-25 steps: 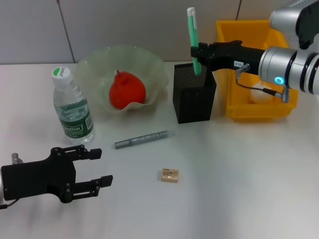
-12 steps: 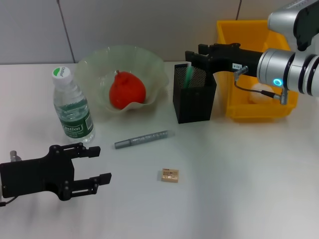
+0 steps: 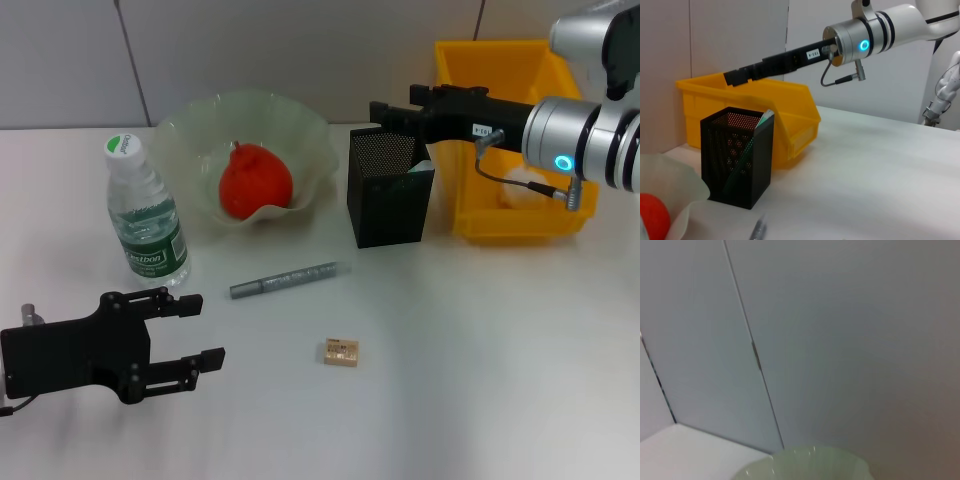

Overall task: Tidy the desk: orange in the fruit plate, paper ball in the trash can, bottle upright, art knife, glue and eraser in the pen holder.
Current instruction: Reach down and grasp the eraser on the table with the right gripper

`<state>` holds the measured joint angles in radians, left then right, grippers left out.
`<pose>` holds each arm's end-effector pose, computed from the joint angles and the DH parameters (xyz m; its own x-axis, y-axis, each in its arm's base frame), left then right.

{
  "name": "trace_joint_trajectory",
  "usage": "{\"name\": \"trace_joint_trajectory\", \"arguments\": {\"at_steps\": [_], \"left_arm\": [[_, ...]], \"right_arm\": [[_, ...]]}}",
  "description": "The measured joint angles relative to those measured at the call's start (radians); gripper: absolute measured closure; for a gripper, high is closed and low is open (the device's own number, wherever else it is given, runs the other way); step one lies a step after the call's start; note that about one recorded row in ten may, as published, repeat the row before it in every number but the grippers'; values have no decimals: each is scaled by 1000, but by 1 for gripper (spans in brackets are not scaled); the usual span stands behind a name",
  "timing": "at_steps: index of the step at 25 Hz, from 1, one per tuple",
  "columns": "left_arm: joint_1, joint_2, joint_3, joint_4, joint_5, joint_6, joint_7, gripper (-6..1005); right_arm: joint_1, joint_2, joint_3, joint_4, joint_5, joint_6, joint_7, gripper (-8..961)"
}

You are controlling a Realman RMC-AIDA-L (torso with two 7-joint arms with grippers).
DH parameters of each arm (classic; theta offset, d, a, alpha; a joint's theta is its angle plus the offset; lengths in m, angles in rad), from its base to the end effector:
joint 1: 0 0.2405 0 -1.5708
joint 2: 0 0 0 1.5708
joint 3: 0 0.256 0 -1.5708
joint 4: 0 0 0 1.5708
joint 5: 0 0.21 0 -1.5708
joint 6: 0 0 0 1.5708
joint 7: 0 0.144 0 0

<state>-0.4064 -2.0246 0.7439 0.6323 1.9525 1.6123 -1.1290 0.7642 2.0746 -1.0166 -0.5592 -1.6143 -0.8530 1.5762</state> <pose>-0.3003 0.2932 0.0121 0.8652 0.2009 0.4593 0.3295 -0.9184 -0.2189 0.1913 0.4481 -0.0170 0.7032 -0.3553 -0.6158 -0.6603 -0.6475 -0.3804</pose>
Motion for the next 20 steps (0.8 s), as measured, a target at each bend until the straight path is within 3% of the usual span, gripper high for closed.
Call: {"name": "trace_joint_trajectory", "arguments": {"at_steps": [3,5,6,7,9,11,12,13,16,18,20], "left_arm": [[0,0,0,0,0,5,0,286],[-1,0,0,0,0,11,0,286],[-1,0,0,0,0,11,0,286],[-1,0,0,0,0,18,0,286],[-1,0,0,0,0,23,0,286],[-1,0,0,-1,0,29,0,286],[-2,0,-1,-2,0,30,0,286],[-2,0,-1,-4,2,30,2,286],[-1,0,-1,-5,4,30,4,286],[3,0,-2,-9,7,30,10,286],[7,3,-2,-10,9,28,7,286]], "right_arm": [[-11,-6,7,-38,3,-58,65,228],[-35,-10,41,-109,4,-190,122,228],[-35,-10,41,-109,4,-190,122,228],[-50,-12,61,-151,5,-293,147,228],[-56,-17,65,-172,3,-346,161,229],[-60,-35,61,-196,-11,-439,194,229],[-48,-62,55,-206,-47,-521,234,229],[-48,-62,55,-206,-47,-521,234,229],[46,-106,54,-210,-255,-680,336,230],[72,-108,54,-210,-314,-699,355,230],[168,-97,45,-206,-509,-747,411,231]]}}
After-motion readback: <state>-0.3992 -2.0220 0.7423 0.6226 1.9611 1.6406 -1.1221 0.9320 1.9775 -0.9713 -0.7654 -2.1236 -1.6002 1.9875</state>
